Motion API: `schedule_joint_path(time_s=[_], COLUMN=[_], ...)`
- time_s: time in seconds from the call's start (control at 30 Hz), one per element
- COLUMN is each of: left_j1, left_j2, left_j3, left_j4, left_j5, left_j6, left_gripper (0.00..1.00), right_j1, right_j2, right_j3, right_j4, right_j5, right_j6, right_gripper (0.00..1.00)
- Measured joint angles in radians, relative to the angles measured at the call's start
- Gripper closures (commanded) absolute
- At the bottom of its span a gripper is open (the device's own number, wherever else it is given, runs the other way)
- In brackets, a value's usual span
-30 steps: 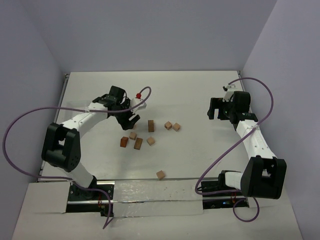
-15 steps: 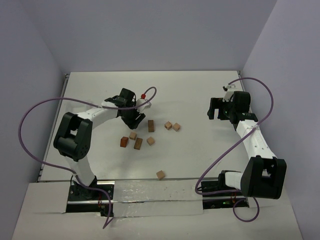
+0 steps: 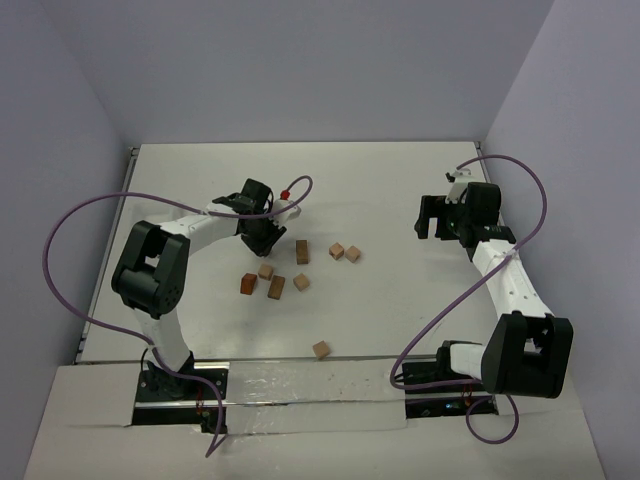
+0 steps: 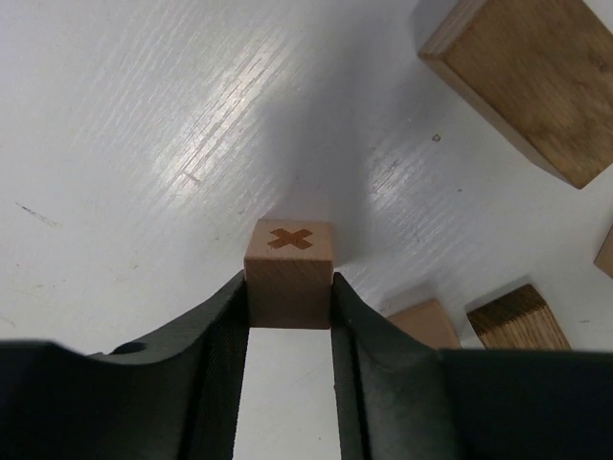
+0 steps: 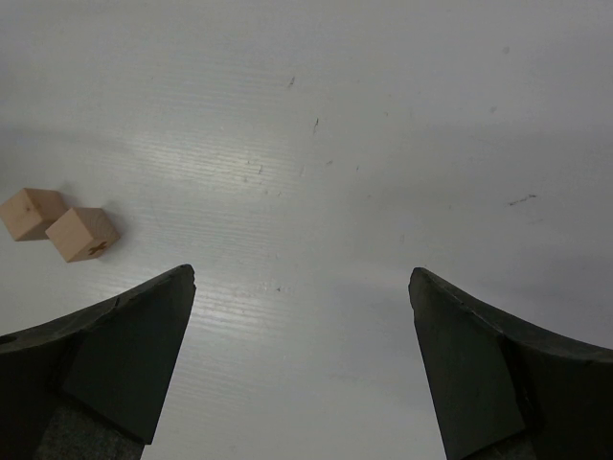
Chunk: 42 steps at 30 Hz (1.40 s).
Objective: Build the wood block tower
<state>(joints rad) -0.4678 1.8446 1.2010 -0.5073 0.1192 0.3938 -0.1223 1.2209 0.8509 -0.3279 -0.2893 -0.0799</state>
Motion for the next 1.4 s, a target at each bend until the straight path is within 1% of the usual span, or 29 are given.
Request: schedule_joint_path(time_s=[0.03, 0.07, 0.13, 0.17, 0.33, 0.43, 0.53, 0.63, 0.8, 0.93, 1.1, 1.4], left_j1=[0.0, 0.0, 0.0, 0.0, -0.012, -0.039, -0.089, -0.132, -0.144, -0.147, -0.17, -0.266], left_j2=[0.0, 0.0, 0.0, 0.0, 0.0, 0.0, 0.0, -0.002, 0.003, 0.006, 0.006, 0.045], left_j3=[0.002, 0.007, 0.025, 0.036, 0.153, 0.253, 0.323, 0.342, 0.341, 0.333, 0.33, 0.329], left_j4=[-0.001, -0.005, -0.012, -0.013, -0.053, -0.077, -0.095, -0.128, -0.218, -0.244, -0.247, -0.247], left_j5=[0.0, 0.0, 0.0, 0.0, -0.034, -0.1, -0.235, -0.306, -0.29, -0.277, -0.273, -0.271], left_j6=[-0.001, -0.002, -0.008, -0.011, -0.116, -0.269, -0.434, -0.576, -0.754, -0.824, -0.87, -0.909], left_gripper=[0.82, 0.83, 0.98, 1.0, 1.0, 1.0, 1.0, 1.0, 1.0, 1.0, 1.0, 0.98], right_j1=[0.0, 0.0, 0.0, 0.0, 0.0, 0.0, 0.0, 0.0, 0.0, 0.0, 0.0, 0.0], right_j2=[0.0, 0.0, 0.0, 0.0, 0.0, 0.0, 0.0, 0.0, 0.0, 0.0, 0.0, 0.0], right_j3=[0.0, 0.0, 0.0, 0.0, 0.0, 0.0, 0.0, 0.0, 0.0, 0.0, 0.0, 0.0], right_j4=[0.0, 0.0, 0.0, 0.0, 0.0, 0.0, 0.0, 0.0, 0.0, 0.0, 0.0, 0.0], right_j5=[0.0, 0.0, 0.0, 0.0, 0.0, 0.0, 0.0, 0.0, 0.0, 0.0, 0.0, 0.0], right_j6=[0.0, 0.0, 0.0, 0.0, 0.0, 0.0, 0.0, 0.0, 0.0, 0.0, 0.0, 0.0], right_gripper=[0.0, 0.0, 0.0, 0.0, 0.0, 0.0, 0.0, 0.0, 0.0, 0.0, 0.0, 0.0])
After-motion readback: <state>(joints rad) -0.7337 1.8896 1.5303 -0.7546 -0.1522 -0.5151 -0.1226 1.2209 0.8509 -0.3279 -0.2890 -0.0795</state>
